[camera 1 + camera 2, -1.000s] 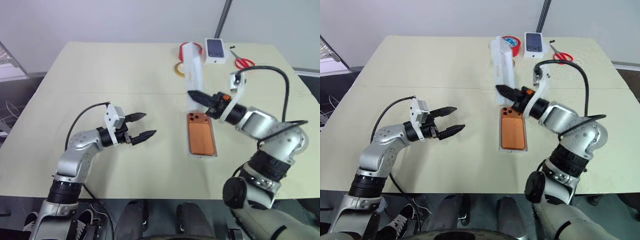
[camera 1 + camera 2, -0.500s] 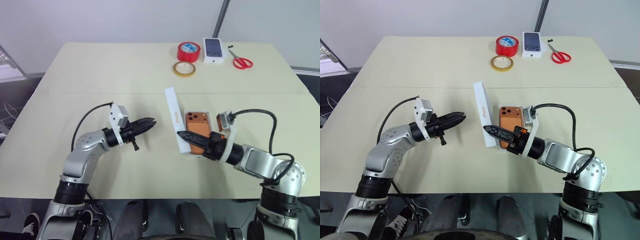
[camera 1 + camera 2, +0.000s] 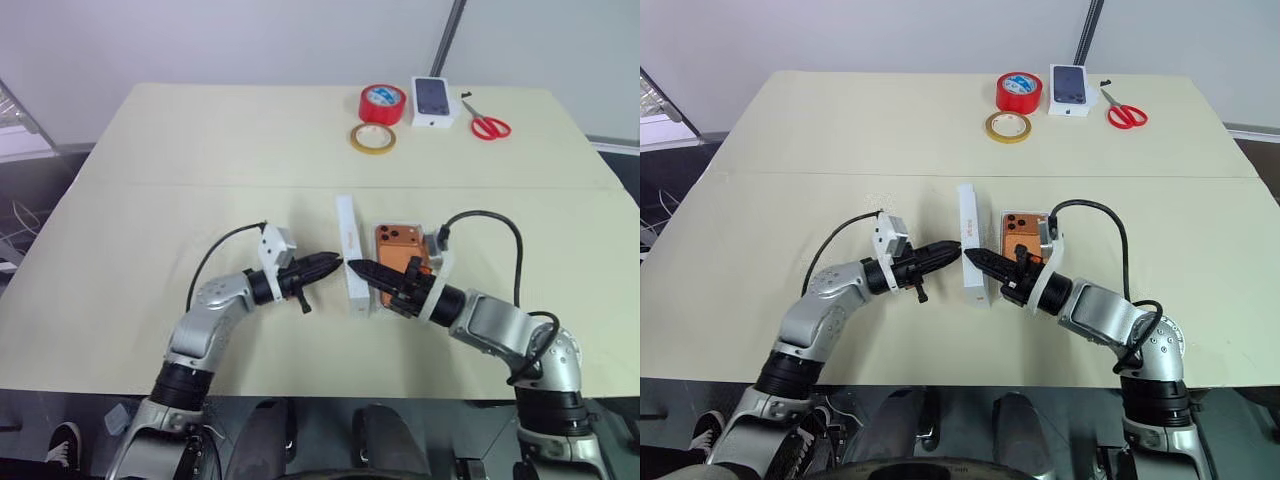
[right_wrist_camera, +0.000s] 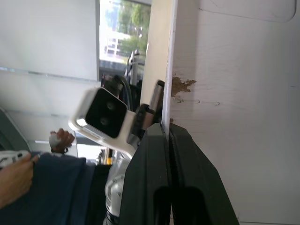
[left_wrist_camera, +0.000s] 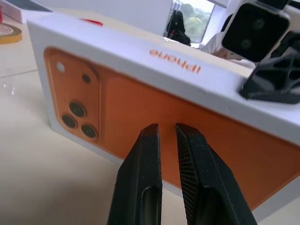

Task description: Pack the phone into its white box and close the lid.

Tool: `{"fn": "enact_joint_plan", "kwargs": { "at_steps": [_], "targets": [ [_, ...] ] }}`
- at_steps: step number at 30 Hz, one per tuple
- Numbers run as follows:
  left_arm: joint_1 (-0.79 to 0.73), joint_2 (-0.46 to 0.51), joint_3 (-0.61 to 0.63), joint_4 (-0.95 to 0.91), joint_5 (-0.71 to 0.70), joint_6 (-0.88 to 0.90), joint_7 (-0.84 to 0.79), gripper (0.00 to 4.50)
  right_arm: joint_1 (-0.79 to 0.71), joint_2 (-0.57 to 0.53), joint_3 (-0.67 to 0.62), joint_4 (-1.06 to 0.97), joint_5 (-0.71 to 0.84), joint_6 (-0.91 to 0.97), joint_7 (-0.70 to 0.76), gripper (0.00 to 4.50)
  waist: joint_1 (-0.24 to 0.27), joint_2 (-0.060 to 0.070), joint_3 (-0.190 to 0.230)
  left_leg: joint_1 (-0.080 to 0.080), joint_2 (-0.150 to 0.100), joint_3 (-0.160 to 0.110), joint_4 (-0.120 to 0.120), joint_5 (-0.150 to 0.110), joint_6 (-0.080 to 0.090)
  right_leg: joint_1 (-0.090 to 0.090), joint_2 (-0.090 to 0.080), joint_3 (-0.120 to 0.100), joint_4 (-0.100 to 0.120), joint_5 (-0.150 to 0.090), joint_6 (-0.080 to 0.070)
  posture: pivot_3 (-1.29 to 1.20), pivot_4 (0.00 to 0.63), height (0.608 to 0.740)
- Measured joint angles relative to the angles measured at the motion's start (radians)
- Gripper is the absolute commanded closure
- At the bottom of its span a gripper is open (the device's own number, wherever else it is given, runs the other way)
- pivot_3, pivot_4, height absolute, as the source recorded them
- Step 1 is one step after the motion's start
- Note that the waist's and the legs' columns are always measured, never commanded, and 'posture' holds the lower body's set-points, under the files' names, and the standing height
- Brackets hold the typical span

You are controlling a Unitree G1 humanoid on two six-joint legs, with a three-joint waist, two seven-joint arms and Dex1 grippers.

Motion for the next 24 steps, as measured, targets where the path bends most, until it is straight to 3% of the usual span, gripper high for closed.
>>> {"fn": "enact_joint_plan", "kwargs": {
  "at_steps": [2,6,11,15,21,24],
  "targets": [
    [-0.02,-0.025,-0.013,0.033,0.018,-0.022,0.003,3.92,0.009,-0.019,-0.004,0.005,0.0,-0.02,0.004,3.69,0.003,0.0,0.0,0.0,0.0,0.0,0.001,0.0,0.0,0.001,0.0,0.0,0.0,0.0,0.0,0.0,0.15,0.728],
    [-0.054,-0.085,-0.031,0.106,0.032,-0.053,-0.004,3.92,0.037,-0.118,-0.041,0.006,-0.031,-0.036,0.032,1.67,0.017,0.0,0.0,0.0,0.0,0.0,0.003,-0.001,0.002,0.001,0.0,0.0,0.0,0.0,0.0,0.0,0.15,0.728],
    [-0.112,-0.157,-0.055,0.212,0.049,-0.08,-0.013,3.92,0.081,-0.276,-0.087,-0.006,-0.114,-0.015,0.152,1.67,0.023,0.0,0.0,-0.001,-0.001,0.0,0.004,-0.002,0.003,0.001,0.0,0.0,-0.001,0.0,0.0,0.0,0.15,0.728],
    [-0.14,-0.211,-0.076,0.271,0.071,-0.111,-0.026,3.92,0.121,-0.425,-0.177,0.004,-0.331,-0.026,0.343,1.67,0.022,-0.001,0.0,-0.001,0.0,0.0,0.004,-0.002,0.004,0.002,0.002,0.0,-0.002,0.0,0.0,0.0,0.15,0.728],
    [-0.137,-0.237,-0.117,0.296,0.105,-0.126,-0.039,3.92,0.124,-0.373,-0.181,0.004,-0.647,-0.184,0.462,1.67,0.018,0.0,0.0,-0.001,0.004,0.0,0.004,-0.002,0.004,0.0,0.006,0.001,0.0,0.0,0.0,0.0,0.15,0.728],
    [-0.135,-0.217,-0.113,0.283,0.11,-0.127,-0.039,3.92,0.104,-0.347,-0.091,-0.025,-0.843,-0.272,0.514,2.53,0.019,0.002,-0.001,-0.001,0.004,0.0,0.004,-0.002,0.004,0.0,0.006,0.001,0.001,0.0,0.0,0.0,0.15,0.728]
  ]
}}
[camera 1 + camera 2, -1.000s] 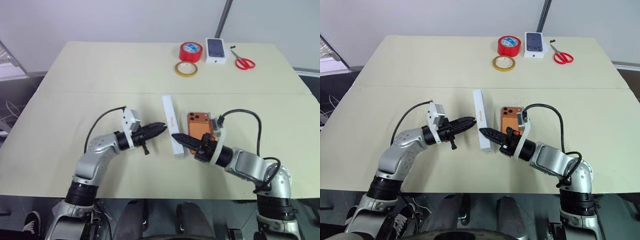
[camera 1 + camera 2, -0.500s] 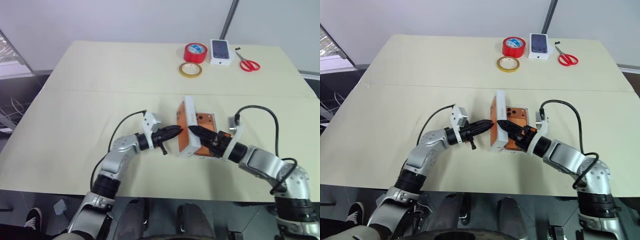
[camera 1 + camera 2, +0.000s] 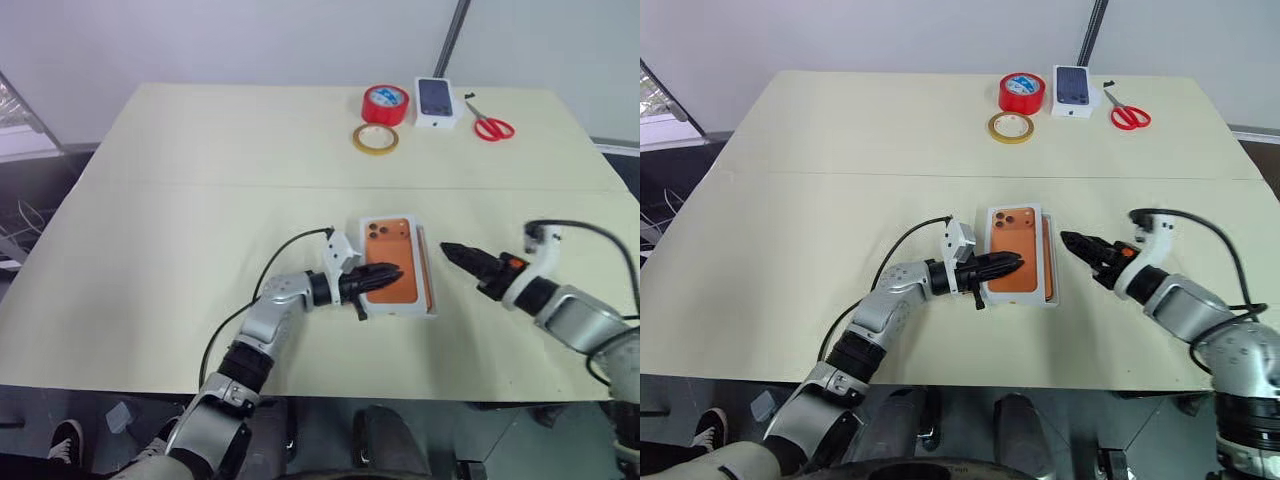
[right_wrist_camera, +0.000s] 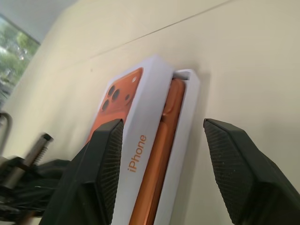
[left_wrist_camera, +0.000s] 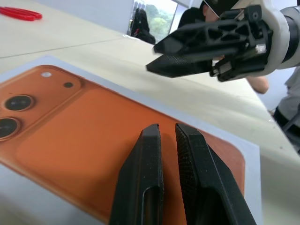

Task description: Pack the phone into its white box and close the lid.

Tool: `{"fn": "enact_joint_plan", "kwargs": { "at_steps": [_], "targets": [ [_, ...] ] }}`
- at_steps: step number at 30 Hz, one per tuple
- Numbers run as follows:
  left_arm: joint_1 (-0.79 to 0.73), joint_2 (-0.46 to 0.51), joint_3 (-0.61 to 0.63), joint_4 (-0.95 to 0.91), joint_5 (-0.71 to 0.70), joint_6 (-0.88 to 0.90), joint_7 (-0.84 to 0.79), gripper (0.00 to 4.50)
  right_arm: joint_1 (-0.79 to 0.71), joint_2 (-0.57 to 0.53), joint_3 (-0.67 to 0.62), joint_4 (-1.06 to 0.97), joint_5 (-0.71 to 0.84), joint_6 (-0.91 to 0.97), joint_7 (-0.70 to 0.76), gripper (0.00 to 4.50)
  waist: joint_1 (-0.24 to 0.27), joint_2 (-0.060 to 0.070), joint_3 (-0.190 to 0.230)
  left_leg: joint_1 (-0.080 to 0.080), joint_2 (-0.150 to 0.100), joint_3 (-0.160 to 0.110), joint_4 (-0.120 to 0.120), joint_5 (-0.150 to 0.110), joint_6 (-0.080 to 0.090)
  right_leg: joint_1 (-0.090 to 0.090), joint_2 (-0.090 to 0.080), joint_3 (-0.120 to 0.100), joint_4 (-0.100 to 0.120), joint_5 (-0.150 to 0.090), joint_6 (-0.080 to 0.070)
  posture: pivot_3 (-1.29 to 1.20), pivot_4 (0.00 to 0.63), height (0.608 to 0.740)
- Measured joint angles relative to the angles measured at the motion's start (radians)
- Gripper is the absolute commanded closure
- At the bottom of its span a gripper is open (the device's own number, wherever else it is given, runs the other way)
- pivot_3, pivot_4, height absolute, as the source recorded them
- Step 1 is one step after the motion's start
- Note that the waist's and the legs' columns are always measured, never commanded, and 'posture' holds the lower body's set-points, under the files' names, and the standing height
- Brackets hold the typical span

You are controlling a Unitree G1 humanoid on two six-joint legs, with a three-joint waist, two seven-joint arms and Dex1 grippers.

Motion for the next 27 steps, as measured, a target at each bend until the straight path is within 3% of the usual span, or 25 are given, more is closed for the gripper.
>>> {"fn": "enact_joint_plan", "kwargs": {
  "at_steps": [4,10,27],
  "targets": [
    [0.003,0.052,0.029,-0.047,0.0,0.037,0.024,3.92,-0.051,0.031,0.099,0.012,-0.289,-0.162,0.039,4.46,0.003,0.0,0.0,0.0,-0.001,0.0,0.001,0.0,0.0,0.0,0.0,-0.001,0.0,0.0,0.0,0.0,0.15,0.728],
    [0.02,0.16,0.061,-0.134,0.014,0.126,0.072,3.92,-0.066,0.046,0.218,0.07,-0.626,-0.324,0.068,4.46,0.004,0.0,0.0,0.0,-0.001,0.0,0.001,0.001,-0.001,0.0,-0.001,-0.001,0.0,0.0,0.0,0.0,0.15,0.728],
    [-0.066,0.042,0.027,0.025,0.08,0.151,0.118,3.92,-0.036,0.105,0.194,0.053,-0.806,-0.339,0.154,4.46,0.004,0.0,0.0,0.001,-0.002,0.0,0.002,0.001,-0.001,0.002,-0.001,-0.001,0.0,0.0,0.0,0.0,0.15,0.728]
  ]
}}
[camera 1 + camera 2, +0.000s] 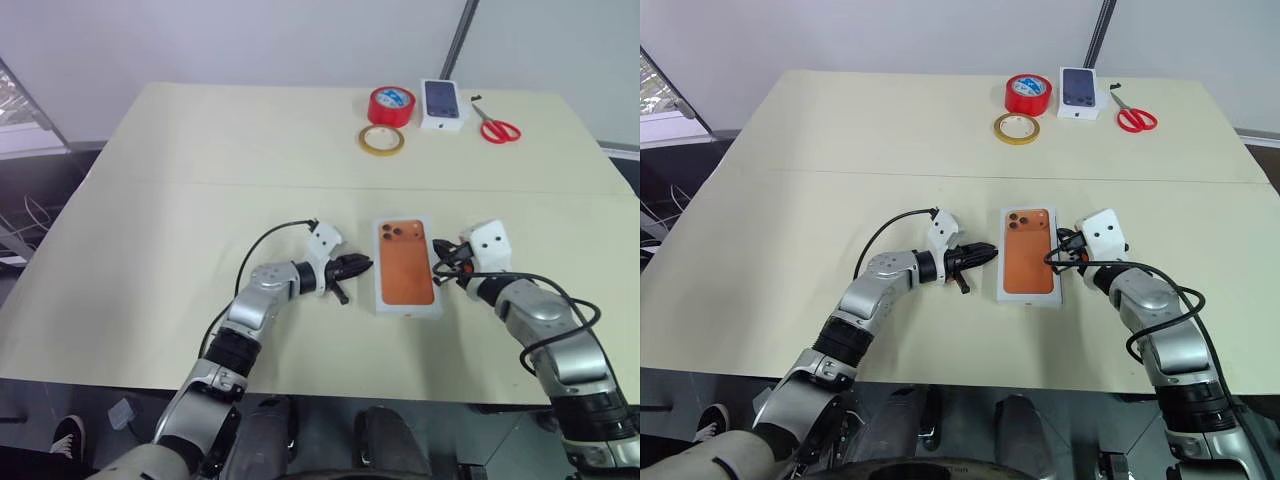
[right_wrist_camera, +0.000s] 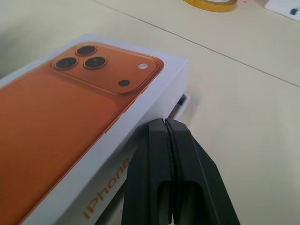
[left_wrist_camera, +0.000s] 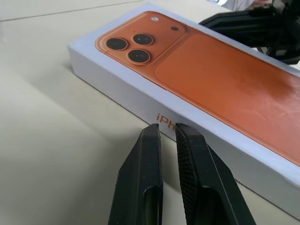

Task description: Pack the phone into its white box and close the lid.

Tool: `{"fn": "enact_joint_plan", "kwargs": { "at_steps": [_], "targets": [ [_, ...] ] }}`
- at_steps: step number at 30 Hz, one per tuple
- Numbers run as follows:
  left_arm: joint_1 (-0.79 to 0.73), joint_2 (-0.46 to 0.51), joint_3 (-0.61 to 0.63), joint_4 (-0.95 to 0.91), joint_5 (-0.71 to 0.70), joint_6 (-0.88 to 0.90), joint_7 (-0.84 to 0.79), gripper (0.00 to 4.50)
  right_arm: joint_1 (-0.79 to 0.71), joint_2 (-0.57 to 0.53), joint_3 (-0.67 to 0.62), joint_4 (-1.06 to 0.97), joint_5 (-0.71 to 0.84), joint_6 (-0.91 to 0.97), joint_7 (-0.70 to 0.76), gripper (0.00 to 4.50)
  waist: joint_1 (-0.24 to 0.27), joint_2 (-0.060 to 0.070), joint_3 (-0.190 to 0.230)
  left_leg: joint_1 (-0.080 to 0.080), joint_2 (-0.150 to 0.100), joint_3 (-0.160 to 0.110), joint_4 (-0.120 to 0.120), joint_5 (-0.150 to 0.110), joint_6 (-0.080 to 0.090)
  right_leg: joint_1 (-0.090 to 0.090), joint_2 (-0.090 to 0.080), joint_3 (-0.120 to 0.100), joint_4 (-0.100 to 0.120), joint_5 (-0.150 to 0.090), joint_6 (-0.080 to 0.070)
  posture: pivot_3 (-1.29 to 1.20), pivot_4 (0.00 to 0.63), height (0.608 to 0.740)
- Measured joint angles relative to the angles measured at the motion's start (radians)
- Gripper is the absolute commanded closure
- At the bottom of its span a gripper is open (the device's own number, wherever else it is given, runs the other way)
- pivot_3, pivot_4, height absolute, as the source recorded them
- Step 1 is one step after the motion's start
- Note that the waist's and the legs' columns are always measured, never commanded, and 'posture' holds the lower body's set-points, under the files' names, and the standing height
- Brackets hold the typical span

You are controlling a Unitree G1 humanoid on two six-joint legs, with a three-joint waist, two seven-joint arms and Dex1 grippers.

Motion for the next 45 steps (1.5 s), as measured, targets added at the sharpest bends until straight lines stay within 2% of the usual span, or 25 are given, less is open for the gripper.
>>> {"fn": "enact_joint_plan", "kwargs": {
  "at_steps": [15,24,29,34,36,40,43,45],
  "targets": [
    [0.006,-0.03,-0.019,-0.058,-0.001,0.044,-0.003,3.92,0.062,0.005,-0.032,-0.043,-0.087,0.01,0.022,4.46,0.0,0.0,0.0,0.0,0.0,0.0,0.001,0.0,0.0,0.0,0.0,0.0,0.0,0.0,0.0,0.0,0.15,0.728],
    [0.033,-0.013,-0.036,-0.082,0.009,0.037,-0.001,3.92,0.06,0.014,-0.024,-0.041,-0.148,0.003,0.05,4.46,-0.001,0.0,0.0,0.0,0.0,0.0,0.001,0.0,0.0,0.0,0.0,0.0,0.0,0.0,0.0,0.0,0.15,0.728],
    [-0.007,-0.041,0.055,-0.091,-0.072,0.088,0.026,3.92,0.026,0.029,-0.086,-0.039,-0.081,-0.002,0.098,4.46,-0.001,0.0,0.0,0.0,0.0,0.0,0.002,0.0,0.0,0.0,0.0,0.0,0.001,0.0,0.0,0.0,0.15,0.728],
    [-0.113,-0.087,0.112,-0.114,-0.148,0.119,0.028,3.92,0.008,0.035,-0.152,-0.07,0.08,0.006,0.22,4.46,0.0,0.0,0.0,0.0,0.0,-0.001,0.005,-0.001,0.001,0.003,0.0,-0.001,0.001,0.0,0.001,0.0,0.15,0.728],
    [-0.143,-0.114,0.093,-0.059,-0.131,0.094,0.024,3.92,0.035,0.015,-0.136,-0.078,0.084,0.007,0.263,4.46,0.004,0.0,0.0,0.0,0.0,-0.002,0.006,-0.001,0.001,0.004,0.0,-0.001,0.0,0.0,0.001,0.0,0.15,0.728],
    [-0.191,-0.134,-0.021,0.201,0.008,0.031,0.063,3.92,0.094,-0.054,-0.013,-0.092,-0.03,-0.006,0.293,4.46,-0.003,0.001,0.0,0.002,-0.001,-0.001,0.007,-0.001,0.002,0.005,0.001,-0.001,0.0,0.0,0.001,0.0,0.15,0.728],
    [-0.228,-0.13,-0.054,0.254,0.064,-0.014,0.07,3.92,0.112,-0.078,0.025,-0.112,-0.103,-0.025,0.272,4.46,-0.001,-0.004,-0.004,0.008,0.001,-0.002,0.006,-0.002,0.002,0.012,0.002,-0.001,-0.001,0.0,0.001,0.0,0.15,0.728],
    [-0.228,-0.129,-0.053,0.26,0.066,-0.015,0.065,3.39,0.118,-0.06,0.02,-0.121,-0.092,-0.002,0.266,4.5,-0.001,-0.004,-0.004,0.015,0.001,-0.002,0.005,-0.003,0.003,0.019,0.001,-0.001,-0.003,-0.001,0.001,0.0,0.15,0.728]
  ]
}}
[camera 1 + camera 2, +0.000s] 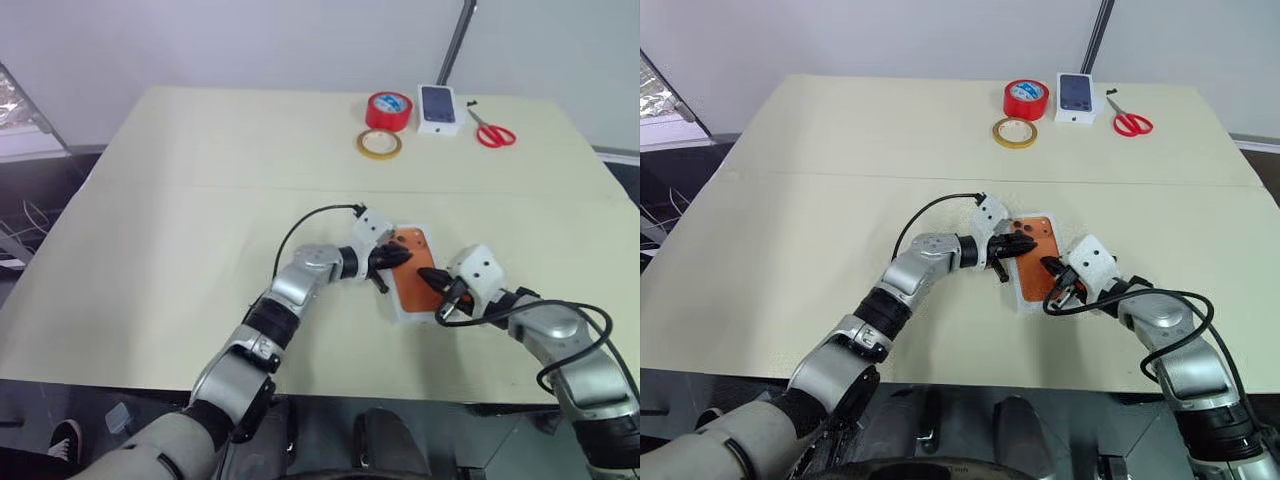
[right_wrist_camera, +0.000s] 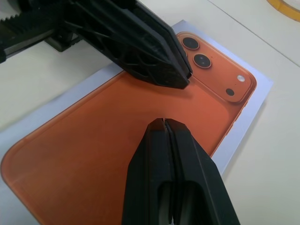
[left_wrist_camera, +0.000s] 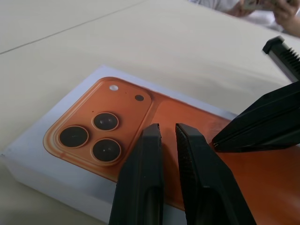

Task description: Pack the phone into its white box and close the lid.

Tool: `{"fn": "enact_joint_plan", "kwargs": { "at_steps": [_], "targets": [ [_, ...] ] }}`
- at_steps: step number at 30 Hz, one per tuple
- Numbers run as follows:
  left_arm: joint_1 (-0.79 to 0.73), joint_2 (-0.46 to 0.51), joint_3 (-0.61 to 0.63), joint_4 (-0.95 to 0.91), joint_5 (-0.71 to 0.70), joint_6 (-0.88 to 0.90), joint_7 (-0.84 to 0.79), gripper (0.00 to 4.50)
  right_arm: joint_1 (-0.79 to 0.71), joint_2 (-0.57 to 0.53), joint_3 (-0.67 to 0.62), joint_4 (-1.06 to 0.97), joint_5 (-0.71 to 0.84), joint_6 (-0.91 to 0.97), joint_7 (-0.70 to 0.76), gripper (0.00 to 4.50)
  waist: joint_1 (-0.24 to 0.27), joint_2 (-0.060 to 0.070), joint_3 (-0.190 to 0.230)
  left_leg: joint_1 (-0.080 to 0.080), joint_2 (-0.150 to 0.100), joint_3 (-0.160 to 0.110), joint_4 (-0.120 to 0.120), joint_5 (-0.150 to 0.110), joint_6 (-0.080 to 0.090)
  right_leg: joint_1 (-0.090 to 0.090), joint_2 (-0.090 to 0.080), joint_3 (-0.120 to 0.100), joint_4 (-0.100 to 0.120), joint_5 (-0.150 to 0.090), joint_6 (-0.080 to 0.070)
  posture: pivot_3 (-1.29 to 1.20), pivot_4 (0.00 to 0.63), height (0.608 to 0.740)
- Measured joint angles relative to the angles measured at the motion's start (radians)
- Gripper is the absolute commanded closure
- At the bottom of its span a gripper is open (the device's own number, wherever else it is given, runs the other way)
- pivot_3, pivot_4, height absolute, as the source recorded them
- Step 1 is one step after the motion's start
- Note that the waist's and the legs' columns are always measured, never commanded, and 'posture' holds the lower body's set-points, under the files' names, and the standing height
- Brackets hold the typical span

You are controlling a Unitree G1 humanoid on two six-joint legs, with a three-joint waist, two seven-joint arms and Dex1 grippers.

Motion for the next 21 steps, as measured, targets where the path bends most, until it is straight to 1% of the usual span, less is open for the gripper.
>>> {"fn": "enact_joint_plan", "kwargs": {
  "at_steps": [1,2,3,4,5,7,8,9,10,12,15,18,21],
  "targets": [
    [0.002,0.002,0.0,-0.004,-0.001,0.001,-0.01,3.1,-0.001,0.011,-0.009,-0.007,0.024,0.021,0.0,4.5,0.0,0.0,0.0,0.001,0.0,0.0,0.0,0.0,0.0,0.001,0.0,0.0,-0.001,0.0,0.0,0.0,0.15,0.728],
    [0.01,0.007,0.001,-0.014,-0.003,-0.001,-0.024,2.62,-0.002,0.026,-0.021,-0.015,0.047,0.046,0.003,3.95,-0.001,0.0,0.0,0.001,0.001,0.0,0.0,-0.001,0.0,0.001,-0.001,0.001,-0.001,0.0,0.0,0.0,0.15,0.728],
    [0.023,0.014,0.003,-0.031,-0.007,-0.008,-0.042,2.07,-0.002,0.04,-0.027,-0.021,0.078,0.071,0.011,3.59,-0.004,0.0,0.0,0.001,0.001,0.0,0.0,-0.001,0.0,0.001,-0.002,0.001,-0.001,0.0,0.0,0.0,0.15,0.728],
    [0.032,0.02,0.004,-0.038,-0.014,-0.017,-0.056,1.55,-0.003,0.046,-0.029,-0.023,0.101,0.086,0.019,3.11,-0.004,0.0,0.0,0.0,0.002,0.0,-0.001,-0.001,0.0,0.0,-0.002,0.001,-0.001,0.0,0.0,0.0,0.15,0.728],
    [0.043,0.033,0.008,-0.061,-0.022,-0.021,-0.071,1.06,-0.012,0.054,-0.036,-0.026,0.131,0.108,0.027,2.54,-0.005,0.0,0.0,0.0,0.002,0.0,-0.001,-0.001,0.0,-0.001,-0.002,0.002,0.0,0.0,0.0,0.0,0.15,0.728],
    [0.071,0.077,0.029,-0.121,-0.044,-0.006,-0.09,0.12,-0.034,0.078,-0.057,-0.021,0.18,0.13,0.038,1.61,-0.01,0.001,0.0,-0.001,0.002,0.001,-0.003,-0.001,0.0,-0.003,-0.003,0.003,0.0,0.0,0.0,0.0,0.15,0.728],
    [0.085,0.11,0.051,-0.157,-0.061,0.011,-0.104,0.0,-0.049,0.081,-0.075,-0.022,0.208,0.133,0.047,1.1,-0.012,0.003,0.001,-0.002,0.002,0.001,-0.003,-0.001,0.0,-0.005,-0.003,0.003,0.0,0.0,0.0,0.0,0.15,0.728],
    [0.104,0.152,0.08,-0.207,-0.082,0.027,-0.118,0.0,-0.068,0.08,-0.096,-0.022,0.234,0.134,0.06,0.5,-0.013,0.004,0.002,-0.002,0.002,0.002,-0.004,0.0,-0.001,-0.006,-0.003,0.003,0.0,0.0,0.0,0.0,0.15,0.728],
    [0.112,0.186,0.102,-0.243,-0.095,0.036,-0.126,0.0,-0.08,0.075,-0.116,-0.024,0.255,0.134,0.072,0.03,-0.011,0.004,0.002,-0.003,0.002,0.002,-0.005,0.0,-0.001,-0.006,-0.003,0.003,0.0,0.0,0.0,0.0,0.15,0.728],
    [0.13,0.271,0.153,-0.348,-0.119,0.058,-0.139,0.0,-0.098,0.06,-0.148,-0.031,0.292,0.133,0.106,0.03,-0.006,0.004,0.002,-0.003,0.001,0.002,-0.008,0.001,-0.003,-0.007,-0.004,0.003,-0.001,0.0,0.0,0.0,0.15,0.728],
    [0.192,0.38,0.203,-0.49,-0.142,0.078,-0.157,0.0,-0.086,0.022,-0.156,-0.038,0.314,0.115,0.173,0.03,0.0,0.004,0.002,-0.002,0.0,0.002,-0.01,0.001,-0.003,-0.007,-0.005,0.003,-0.002,0.0,0.0,0.0,0.15,0.728],
    [0.317,0.493,0.247,-0.594,-0.186,0.136,-0.197,0.0,-0.062,-0.019,-0.19,-0.024,0.317,0.057,0.245,0.03,-0.003,0.004,0.002,-0.002,0.0,0.002,-0.01,0.001,-0.003,-0.006,-0.006,0.003,-0.002,0.0,-0.001,0.0,0.15,0.728],
    [0.435,0.564,0.315,-0.666,-0.235,0.144,-0.221,0.0,-0.04,-0.076,-0.219,0.004,0.304,0.004,0.31,0.03,-0.004,0.004,0.002,-0.001,0.0,0.002,-0.01,0.001,-0.003,-0.007,-0.007,0.003,-0.002,0.0,-0.001,0.0,0.15,0.728]
  ]
}}
